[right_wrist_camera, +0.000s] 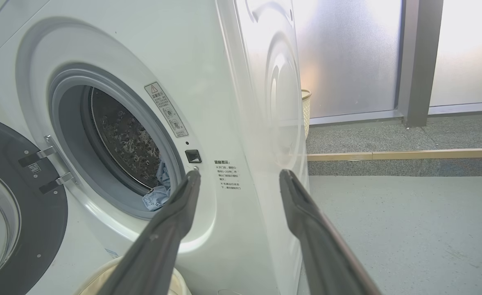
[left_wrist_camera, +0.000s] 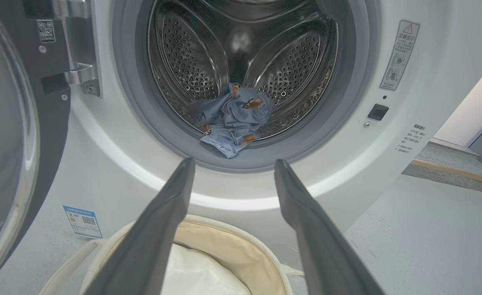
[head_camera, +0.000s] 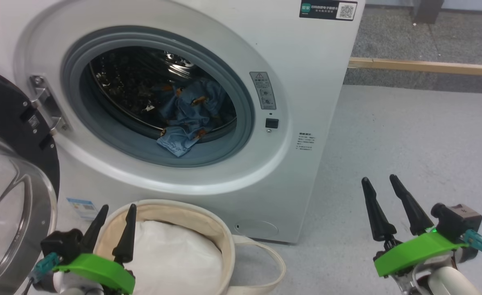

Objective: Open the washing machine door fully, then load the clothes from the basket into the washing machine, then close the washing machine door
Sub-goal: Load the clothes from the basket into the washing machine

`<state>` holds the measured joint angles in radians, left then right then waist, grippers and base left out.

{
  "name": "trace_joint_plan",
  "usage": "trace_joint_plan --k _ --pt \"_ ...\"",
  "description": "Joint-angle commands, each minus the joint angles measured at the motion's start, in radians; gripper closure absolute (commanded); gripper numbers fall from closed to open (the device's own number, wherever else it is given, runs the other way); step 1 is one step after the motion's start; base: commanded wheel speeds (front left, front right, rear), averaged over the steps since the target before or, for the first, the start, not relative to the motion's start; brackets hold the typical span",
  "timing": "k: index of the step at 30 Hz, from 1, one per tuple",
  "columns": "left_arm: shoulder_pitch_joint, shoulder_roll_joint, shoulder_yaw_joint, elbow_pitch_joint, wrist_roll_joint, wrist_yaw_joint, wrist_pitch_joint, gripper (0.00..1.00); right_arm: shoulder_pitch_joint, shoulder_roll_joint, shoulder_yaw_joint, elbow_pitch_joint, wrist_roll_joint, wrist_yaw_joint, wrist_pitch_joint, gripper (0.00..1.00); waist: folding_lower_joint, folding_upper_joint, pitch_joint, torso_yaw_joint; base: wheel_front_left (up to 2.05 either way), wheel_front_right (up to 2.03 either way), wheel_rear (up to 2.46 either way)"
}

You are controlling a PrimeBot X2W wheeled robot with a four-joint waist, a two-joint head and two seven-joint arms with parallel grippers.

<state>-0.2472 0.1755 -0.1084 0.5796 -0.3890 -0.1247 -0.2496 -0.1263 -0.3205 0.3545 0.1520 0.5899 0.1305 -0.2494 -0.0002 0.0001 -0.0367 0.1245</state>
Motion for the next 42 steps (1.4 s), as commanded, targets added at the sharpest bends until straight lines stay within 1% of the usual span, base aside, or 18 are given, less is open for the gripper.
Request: trace_joint_plan --k 1,14,20,26,34,35,38,42 --pt "-0.038 0.016 0.04 -0.039 0.007 -0.006 -0.012 0.0 -0.014 -0.009 0.002 -0.034 -0.008 0.0 -0.012 0.0 0.0002 -0.0001 -0.001 0.002 0.0 0.0 0.0" --pt "-0.047 0.022 0.034 -0.031 -0.013 -0.006 -0.012 0.0 -0.023 -0.011 0.01 -0.029 -0.008 0.0 -0.012 0.0 0.0002 -0.0001 0.014 -0.024 0.0 0.0 0.0" --pt "-0.094 0.026 -0.008 0.052 -0.043 -0.006 -0.012 0.0 -0.04 -0.011 0.04 -0.027 -0.006 0.0 -0.012 0.0 0.0002 -0.0001 0.053 -0.053 0.0 0.0 0.0" --pt "-0.262 0.048 -0.063 0.18 -0.093 -0.006 -0.012 0.0 -0.094 -0.018 0.041 -0.049 -0.027 0.0 -0.012 0.0 0.0002 -0.0001 0.183 -0.091 0.0 0.0 0.0" --pt "-0.512 0.092 -0.091 0.297 -0.163 -0.006 -0.012 0.0 -0.154 -0.008 0.013 -0.093 -0.083 0.0 -0.012 0.0 0.0002 -0.0001 0.369 -0.152 0.0 0.0 0.0" --pt "-0.512 0.092 -0.091 0.297 -0.163 -0.006 -0.012 0.0 -0.154 -0.008 0.013 -0.093 -0.083 0.0 -0.012 0.0 0.0002 -0.0001 0.369 -0.152 0.0 0.0 0.0" --pt "-0.582 0.115 -0.118 0.336 -0.179 -0.006 -0.012 0.0 -0.17 0.006 0.005 -0.115 -0.106 0.0 -0.012 0.0 0.0002 -0.0001 0.429 -0.179 0.0 0.0 0.0" --pt "-0.656 0.148 -0.181 0.384 -0.209 -0.006 -0.012 0.0 -0.185 0.025 -0.005 -0.143 -0.135 0.0 -0.012 0.0 0.0002 -0.0001 0.498 -0.216 0.0 0.0 0.0"
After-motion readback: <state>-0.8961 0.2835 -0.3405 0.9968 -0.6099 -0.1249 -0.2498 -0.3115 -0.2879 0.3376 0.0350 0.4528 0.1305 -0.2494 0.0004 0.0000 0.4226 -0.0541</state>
